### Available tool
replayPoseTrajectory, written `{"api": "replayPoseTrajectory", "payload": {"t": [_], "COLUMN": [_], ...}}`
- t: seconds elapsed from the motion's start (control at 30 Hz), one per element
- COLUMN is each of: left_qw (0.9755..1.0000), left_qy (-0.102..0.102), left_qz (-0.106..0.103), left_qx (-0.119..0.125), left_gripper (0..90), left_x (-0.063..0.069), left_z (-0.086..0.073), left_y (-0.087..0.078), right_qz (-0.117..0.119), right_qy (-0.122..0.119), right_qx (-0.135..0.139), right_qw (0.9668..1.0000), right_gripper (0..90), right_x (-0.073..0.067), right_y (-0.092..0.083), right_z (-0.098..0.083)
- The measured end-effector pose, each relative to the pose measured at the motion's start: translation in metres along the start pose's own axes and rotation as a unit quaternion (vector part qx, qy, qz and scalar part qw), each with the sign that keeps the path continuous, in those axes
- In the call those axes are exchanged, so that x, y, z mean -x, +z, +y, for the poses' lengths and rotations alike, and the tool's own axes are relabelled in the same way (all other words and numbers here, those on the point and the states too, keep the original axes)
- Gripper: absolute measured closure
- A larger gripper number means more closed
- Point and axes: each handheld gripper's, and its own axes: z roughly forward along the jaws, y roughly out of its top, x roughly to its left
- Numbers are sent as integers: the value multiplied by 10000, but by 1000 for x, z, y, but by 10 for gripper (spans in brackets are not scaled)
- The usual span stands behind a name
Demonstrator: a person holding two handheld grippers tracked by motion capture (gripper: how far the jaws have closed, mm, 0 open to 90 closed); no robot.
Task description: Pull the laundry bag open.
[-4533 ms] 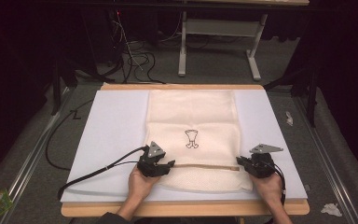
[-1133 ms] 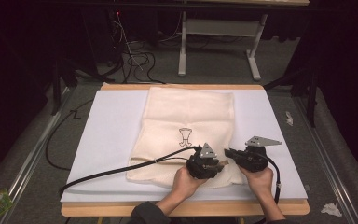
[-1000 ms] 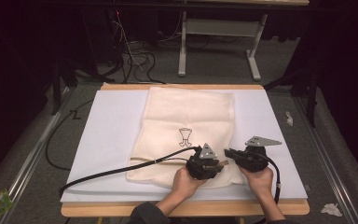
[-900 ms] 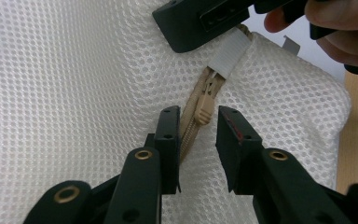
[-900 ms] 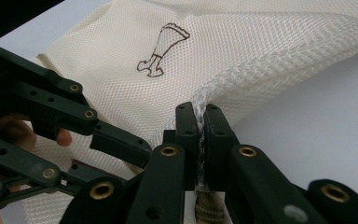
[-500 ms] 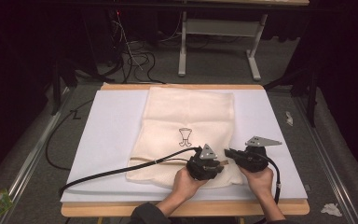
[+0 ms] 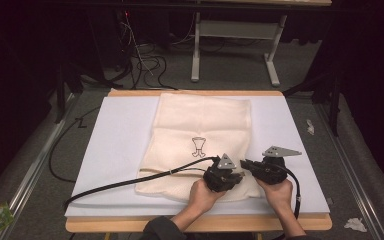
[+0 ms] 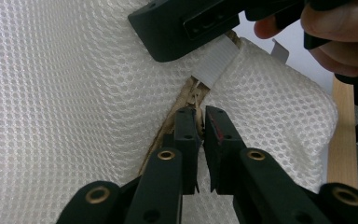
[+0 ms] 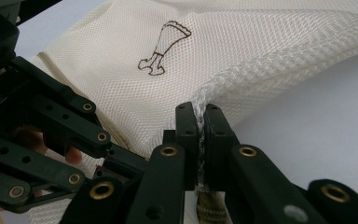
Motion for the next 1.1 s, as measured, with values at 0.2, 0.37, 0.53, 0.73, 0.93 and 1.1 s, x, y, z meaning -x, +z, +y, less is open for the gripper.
{"api": "replayPoseTrajectory", "payload": {"t": [0.2,0.37,0.53,0.73,0.93,1.1], "left_qw": [10000,9999,9998,9996,9995,9994], "left_qy": [45,103,208,283,309,331], "left_qz": [4,-2,18,38,63,68], "left_qx": [0,-5,-13,-14,-43,-46], "left_gripper": [867,869,869,870,869,869], "left_x": [0,1,2,2,2,2], "left_z": [1,1,3,4,4,4], "left_y": [-2,-5,-11,-15,-17,-19], "right_qz": [2,-12,-19,-35,-44,-34], "right_qy": [12,-6,36,10,-4,8], "right_qx": [19,24,42,62,58,49], "right_qw": [10000,10000,10000,10000,10000,10000], "right_gripper": [879,879,879,879,879,879], "right_x": [2,4,5,6,7,7], "right_y": [-1,-2,-4,-5,-6,-6], "right_z": [-1,-3,-4,-4,-5,-6]}}
